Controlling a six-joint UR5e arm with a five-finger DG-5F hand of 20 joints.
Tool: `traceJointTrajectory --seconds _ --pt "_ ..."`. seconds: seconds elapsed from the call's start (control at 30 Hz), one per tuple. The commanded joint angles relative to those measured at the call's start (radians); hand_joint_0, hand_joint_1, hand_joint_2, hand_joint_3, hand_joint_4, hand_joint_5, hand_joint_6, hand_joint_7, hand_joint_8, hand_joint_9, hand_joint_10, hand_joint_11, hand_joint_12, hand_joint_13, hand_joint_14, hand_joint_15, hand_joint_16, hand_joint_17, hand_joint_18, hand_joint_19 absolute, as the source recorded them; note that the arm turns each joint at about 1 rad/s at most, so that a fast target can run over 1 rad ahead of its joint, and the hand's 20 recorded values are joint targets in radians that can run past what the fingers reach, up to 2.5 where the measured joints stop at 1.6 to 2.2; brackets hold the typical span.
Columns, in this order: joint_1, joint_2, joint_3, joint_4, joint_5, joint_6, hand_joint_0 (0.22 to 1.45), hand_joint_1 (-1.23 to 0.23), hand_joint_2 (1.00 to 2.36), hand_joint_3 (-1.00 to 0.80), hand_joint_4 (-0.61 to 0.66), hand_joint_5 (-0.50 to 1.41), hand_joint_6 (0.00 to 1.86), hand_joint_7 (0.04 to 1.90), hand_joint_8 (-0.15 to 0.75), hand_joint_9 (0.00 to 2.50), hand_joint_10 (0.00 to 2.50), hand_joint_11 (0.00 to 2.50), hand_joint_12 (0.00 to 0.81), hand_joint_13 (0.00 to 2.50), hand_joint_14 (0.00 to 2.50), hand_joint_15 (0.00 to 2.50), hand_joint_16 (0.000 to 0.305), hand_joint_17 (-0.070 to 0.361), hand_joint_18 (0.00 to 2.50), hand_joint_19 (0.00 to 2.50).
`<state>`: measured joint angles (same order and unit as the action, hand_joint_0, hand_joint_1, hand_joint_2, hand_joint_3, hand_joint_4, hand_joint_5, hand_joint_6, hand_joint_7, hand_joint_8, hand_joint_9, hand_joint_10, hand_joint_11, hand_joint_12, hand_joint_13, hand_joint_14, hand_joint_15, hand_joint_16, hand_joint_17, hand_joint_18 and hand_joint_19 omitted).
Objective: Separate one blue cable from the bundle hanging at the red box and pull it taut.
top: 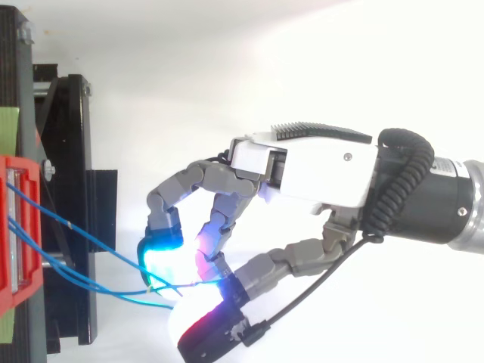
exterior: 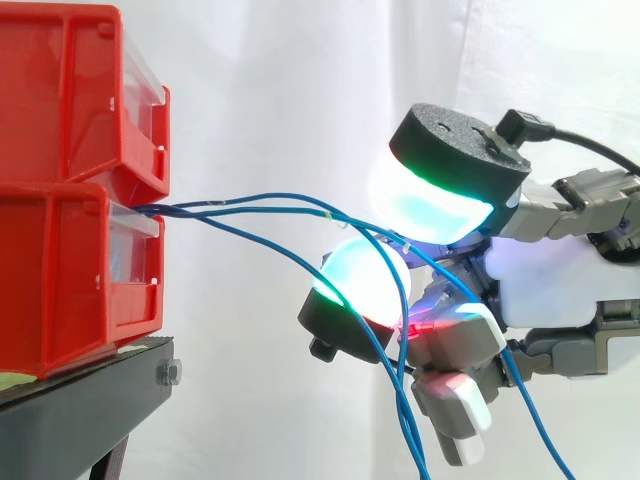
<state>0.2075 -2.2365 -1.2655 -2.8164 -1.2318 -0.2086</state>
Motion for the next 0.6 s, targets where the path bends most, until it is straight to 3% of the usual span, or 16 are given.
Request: traceJointTrajectory --seconds 0.0,0.2,0.57 --pt "0.000 0.000 0.000 0.000 0.000 0.000 0.47 -0.67 1.00 -0.50 0.19 -0.18 0.81 1.08 0.398 1.23 0.02 1.19 0.436 1.21 0.02 0.71 0.053 0.119 1.08 0.66" --pt "0.000 0.000 0.000 0.000 0.000 0.000 0.61 -0.51 1.00 -0.50 0.15 -0.17 0.79 1.13 0.363 1.24 0.02 1.19 0.407 1.21 0.02 0.73 0.047 0.105 1.03 0.71" --pt "0.000 0.000 0.000 0.000 0.000 0.000 0.66 -0.73 1.01 -0.37 0.15 -0.17 0.79 1.15 0.365 1.21 0.02 1.20 0.412 1.19 0.02 0.74 0.047 0.106 1.03 0.70"
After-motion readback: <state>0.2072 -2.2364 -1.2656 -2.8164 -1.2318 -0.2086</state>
